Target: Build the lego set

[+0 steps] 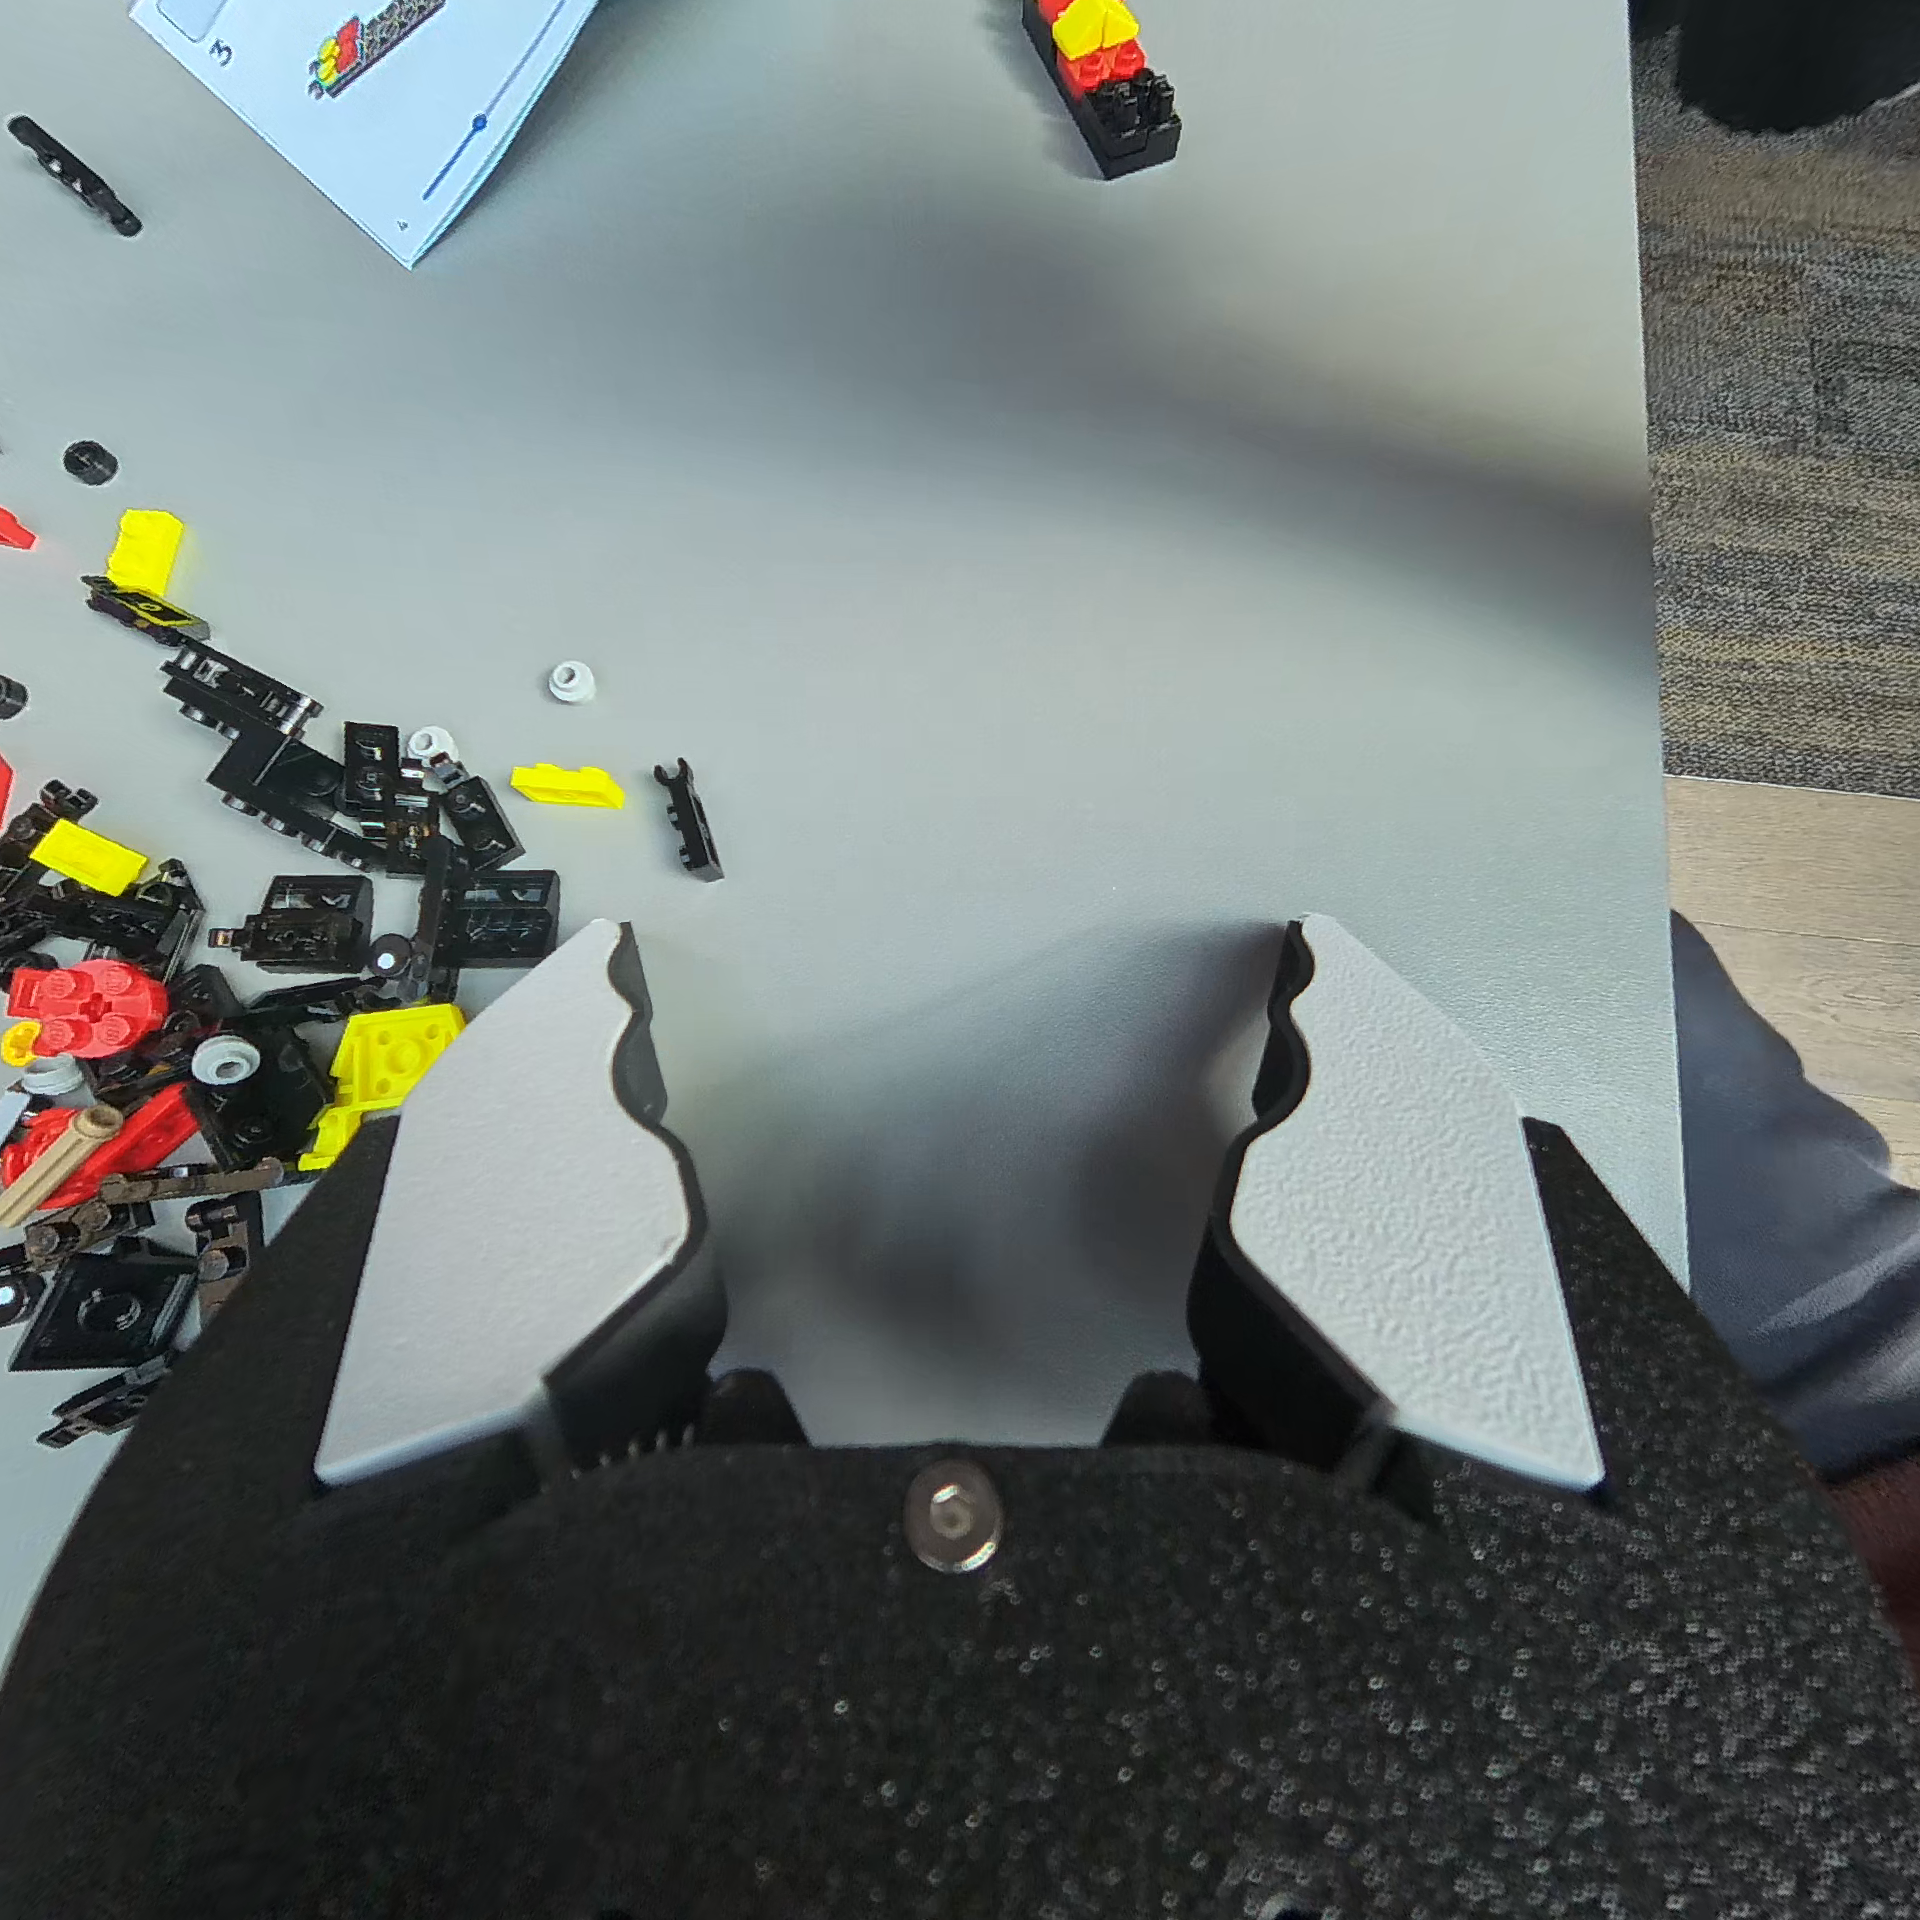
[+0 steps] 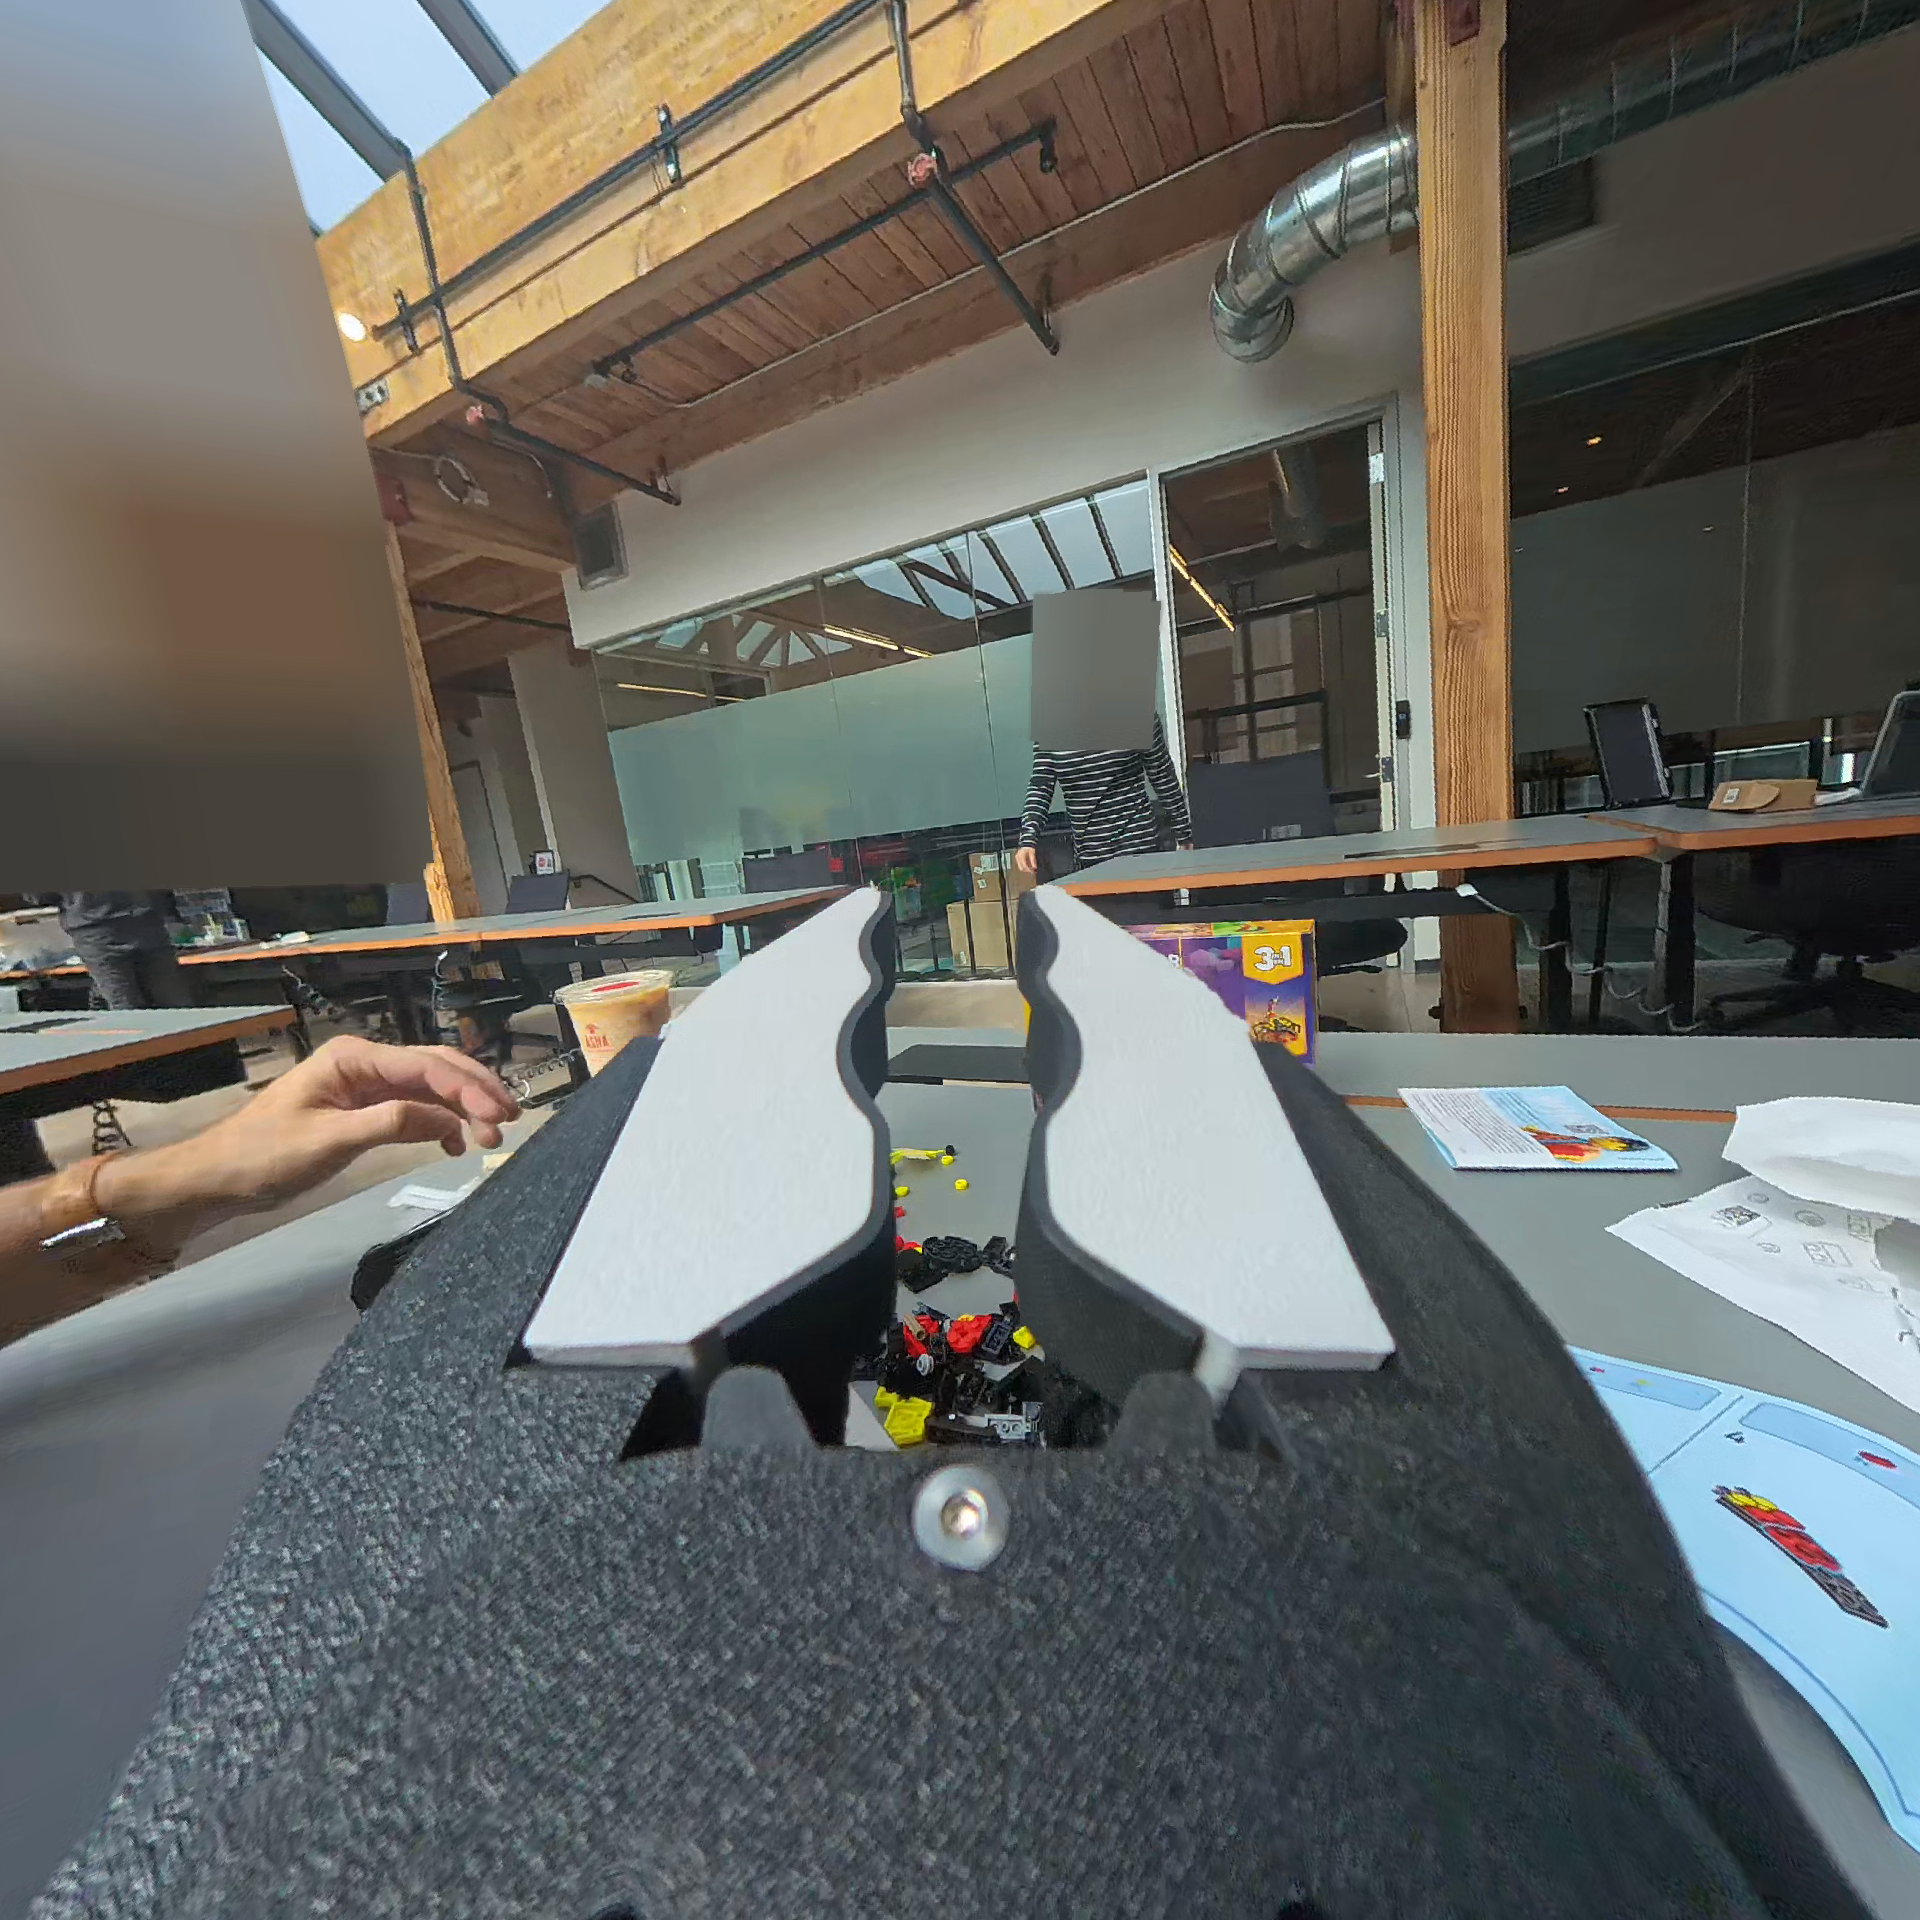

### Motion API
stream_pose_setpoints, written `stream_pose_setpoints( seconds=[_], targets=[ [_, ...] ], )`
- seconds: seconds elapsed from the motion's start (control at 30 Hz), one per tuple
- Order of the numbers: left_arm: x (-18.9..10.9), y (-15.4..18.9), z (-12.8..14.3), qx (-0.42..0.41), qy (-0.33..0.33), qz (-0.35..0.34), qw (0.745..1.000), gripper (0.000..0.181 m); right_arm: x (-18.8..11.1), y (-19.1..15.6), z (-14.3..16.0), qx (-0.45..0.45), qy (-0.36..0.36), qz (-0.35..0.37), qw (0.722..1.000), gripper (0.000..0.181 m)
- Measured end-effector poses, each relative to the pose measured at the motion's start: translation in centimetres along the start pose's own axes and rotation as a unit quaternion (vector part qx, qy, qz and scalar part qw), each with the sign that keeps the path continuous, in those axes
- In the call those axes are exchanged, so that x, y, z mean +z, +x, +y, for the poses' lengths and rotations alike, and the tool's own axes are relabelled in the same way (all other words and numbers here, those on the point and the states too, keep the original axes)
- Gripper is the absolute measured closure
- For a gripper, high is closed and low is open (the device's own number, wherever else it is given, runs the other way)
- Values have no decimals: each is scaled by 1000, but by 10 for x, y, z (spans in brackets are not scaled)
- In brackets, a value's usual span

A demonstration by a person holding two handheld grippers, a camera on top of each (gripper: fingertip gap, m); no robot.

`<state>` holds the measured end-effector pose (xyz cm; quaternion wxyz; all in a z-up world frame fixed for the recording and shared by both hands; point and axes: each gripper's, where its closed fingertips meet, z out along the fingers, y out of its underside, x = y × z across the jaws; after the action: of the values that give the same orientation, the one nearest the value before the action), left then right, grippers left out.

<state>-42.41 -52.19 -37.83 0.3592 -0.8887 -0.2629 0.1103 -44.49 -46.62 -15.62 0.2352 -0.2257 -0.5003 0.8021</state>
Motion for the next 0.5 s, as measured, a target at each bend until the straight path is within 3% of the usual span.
stream_pose_setpoints(
  seconds=[0.17, 0.33, 0.5],
  targets=[
    [0, 0, 0, 0, 0, 0, 1000, 68, 5, -5, 1, -24, -21, -42, 999, 159],
    [0, 0, 0, 0, 0, 0, 1000, 68, 9, -24, 5, 66, 19, -160, 985, 159],
    [0, 0, 0, 0, 0, 0, 1000, 68, 8, -35, 33, 94, -18, -196, 976, 158]
  ],
)
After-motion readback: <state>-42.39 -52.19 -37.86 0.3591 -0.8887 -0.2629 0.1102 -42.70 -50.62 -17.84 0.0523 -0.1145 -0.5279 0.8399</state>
